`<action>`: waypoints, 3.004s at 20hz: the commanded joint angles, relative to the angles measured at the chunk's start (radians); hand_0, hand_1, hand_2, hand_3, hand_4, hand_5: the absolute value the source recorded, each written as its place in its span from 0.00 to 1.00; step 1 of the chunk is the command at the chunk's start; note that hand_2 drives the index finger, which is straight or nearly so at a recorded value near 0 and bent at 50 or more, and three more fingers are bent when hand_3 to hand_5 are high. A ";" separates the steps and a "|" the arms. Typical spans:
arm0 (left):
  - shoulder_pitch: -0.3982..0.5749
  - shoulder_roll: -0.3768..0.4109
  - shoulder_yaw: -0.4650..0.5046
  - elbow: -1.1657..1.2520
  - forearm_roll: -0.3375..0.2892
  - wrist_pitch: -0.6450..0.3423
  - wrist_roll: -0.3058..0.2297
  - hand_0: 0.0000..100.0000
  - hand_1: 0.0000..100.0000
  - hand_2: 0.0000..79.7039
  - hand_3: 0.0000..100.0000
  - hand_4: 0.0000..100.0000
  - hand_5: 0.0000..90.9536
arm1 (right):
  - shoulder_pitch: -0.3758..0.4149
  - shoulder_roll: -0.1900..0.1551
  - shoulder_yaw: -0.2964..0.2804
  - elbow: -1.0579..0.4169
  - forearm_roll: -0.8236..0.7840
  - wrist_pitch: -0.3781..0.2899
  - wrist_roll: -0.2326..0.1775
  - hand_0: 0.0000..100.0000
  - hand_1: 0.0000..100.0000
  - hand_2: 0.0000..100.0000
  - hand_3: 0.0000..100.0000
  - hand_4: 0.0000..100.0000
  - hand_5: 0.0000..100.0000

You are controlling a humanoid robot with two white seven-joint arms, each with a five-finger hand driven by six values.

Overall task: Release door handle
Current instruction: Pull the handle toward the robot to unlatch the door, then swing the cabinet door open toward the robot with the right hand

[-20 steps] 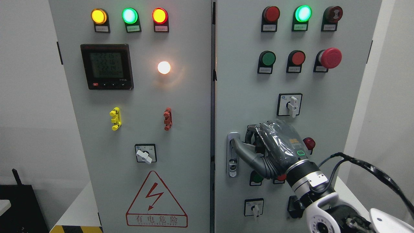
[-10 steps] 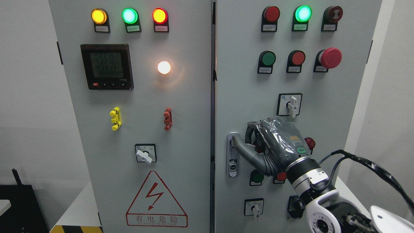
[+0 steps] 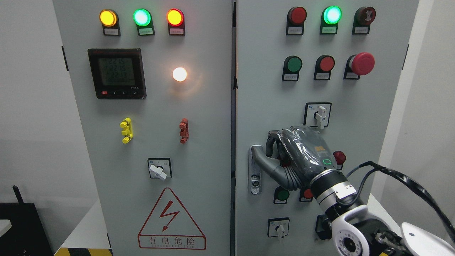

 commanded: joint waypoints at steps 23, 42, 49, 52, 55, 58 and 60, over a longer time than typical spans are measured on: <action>-0.003 0.000 0.002 0.009 0.000 0.000 0.000 0.12 0.39 0.00 0.00 0.00 0.00 | -0.052 0.077 0.001 0.031 0.001 -0.039 -0.085 0.46 0.13 0.63 1.00 1.00 1.00; -0.003 0.000 0.002 0.009 0.000 0.000 0.000 0.12 0.39 0.00 0.00 0.00 0.00 | -0.066 0.103 -0.002 0.023 0.020 -0.044 -0.139 0.44 0.18 0.61 1.00 0.98 1.00; -0.003 0.000 0.002 0.009 0.000 0.000 0.000 0.12 0.39 0.00 0.00 0.00 0.00 | -0.046 0.104 -0.039 0.006 0.090 -0.044 -0.153 0.44 0.20 0.64 1.00 0.97 1.00; -0.003 0.000 0.002 0.009 0.000 0.000 0.000 0.12 0.39 0.00 0.00 0.00 0.00 | -0.017 0.118 -0.068 -0.005 0.133 -0.044 -0.153 0.44 0.21 0.65 1.00 0.97 1.00; -0.003 0.000 0.002 0.009 0.000 0.000 0.000 0.12 0.39 0.00 0.00 0.00 0.00 | 0.029 0.141 -0.103 -0.017 0.180 -0.044 -0.156 0.43 0.23 0.66 1.00 0.97 1.00; -0.003 0.000 0.002 0.009 0.000 0.000 0.000 0.12 0.39 0.00 0.00 0.00 0.00 | 0.038 0.141 -0.117 -0.023 0.194 -0.044 -0.186 0.43 0.25 0.67 1.00 0.97 1.00; -0.003 0.000 0.002 0.009 0.000 0.000 0.000 0.12 0.39 0.00 0.00 0.00 0.00 | 0.037 0.141 -0.128 -0.025 0.196 -0.044 -0.202 0.43 0.26 0.69 1.00 0.97 1.00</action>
